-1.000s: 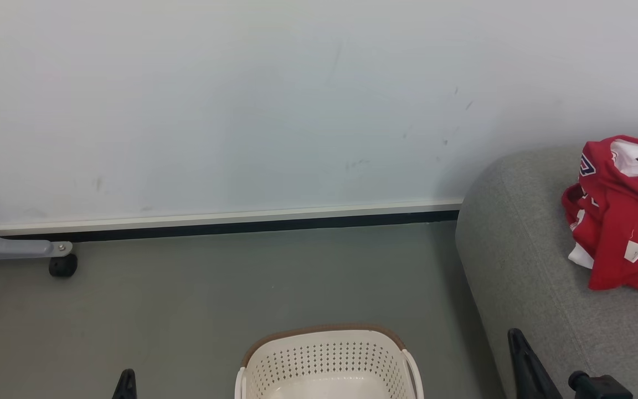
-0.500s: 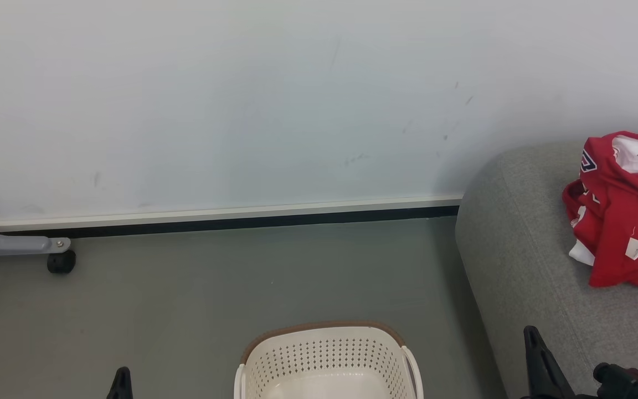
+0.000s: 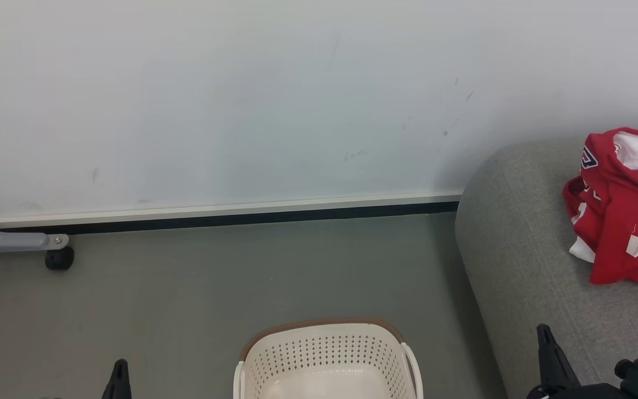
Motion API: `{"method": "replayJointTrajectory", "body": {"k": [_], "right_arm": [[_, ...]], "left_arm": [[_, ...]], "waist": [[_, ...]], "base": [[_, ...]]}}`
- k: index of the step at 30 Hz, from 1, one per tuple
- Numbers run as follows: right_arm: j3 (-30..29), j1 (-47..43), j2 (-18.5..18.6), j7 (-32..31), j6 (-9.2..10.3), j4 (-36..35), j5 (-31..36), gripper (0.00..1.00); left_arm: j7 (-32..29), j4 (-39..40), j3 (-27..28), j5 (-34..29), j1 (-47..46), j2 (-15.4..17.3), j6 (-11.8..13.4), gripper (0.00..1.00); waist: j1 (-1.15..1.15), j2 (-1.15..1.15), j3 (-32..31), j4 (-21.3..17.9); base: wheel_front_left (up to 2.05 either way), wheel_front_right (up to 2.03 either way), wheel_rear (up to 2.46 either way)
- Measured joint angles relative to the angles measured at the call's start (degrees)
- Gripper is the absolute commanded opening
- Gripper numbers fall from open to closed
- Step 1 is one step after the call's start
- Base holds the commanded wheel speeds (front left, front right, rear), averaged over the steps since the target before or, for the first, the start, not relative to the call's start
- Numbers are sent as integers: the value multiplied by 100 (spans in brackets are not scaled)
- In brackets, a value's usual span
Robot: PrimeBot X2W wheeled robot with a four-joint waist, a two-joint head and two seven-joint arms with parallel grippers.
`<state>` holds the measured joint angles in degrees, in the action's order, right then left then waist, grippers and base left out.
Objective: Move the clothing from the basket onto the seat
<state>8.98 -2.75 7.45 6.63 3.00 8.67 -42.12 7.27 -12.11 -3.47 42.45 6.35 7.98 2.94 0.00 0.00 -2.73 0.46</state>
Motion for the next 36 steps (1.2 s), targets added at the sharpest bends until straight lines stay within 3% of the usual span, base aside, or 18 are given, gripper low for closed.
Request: {"method": "replayJointTrajectory", "body": {"k": [36], "right_arm": [[-914, 415, -280, -717, -534, 472, -2728, 0]], "left_arm": [[-773, -255, 483, 2651, -549, -288, -553, 0]], "waist": [[0, 0, 157, -25]], "base": [[0, 0, 0]]}}
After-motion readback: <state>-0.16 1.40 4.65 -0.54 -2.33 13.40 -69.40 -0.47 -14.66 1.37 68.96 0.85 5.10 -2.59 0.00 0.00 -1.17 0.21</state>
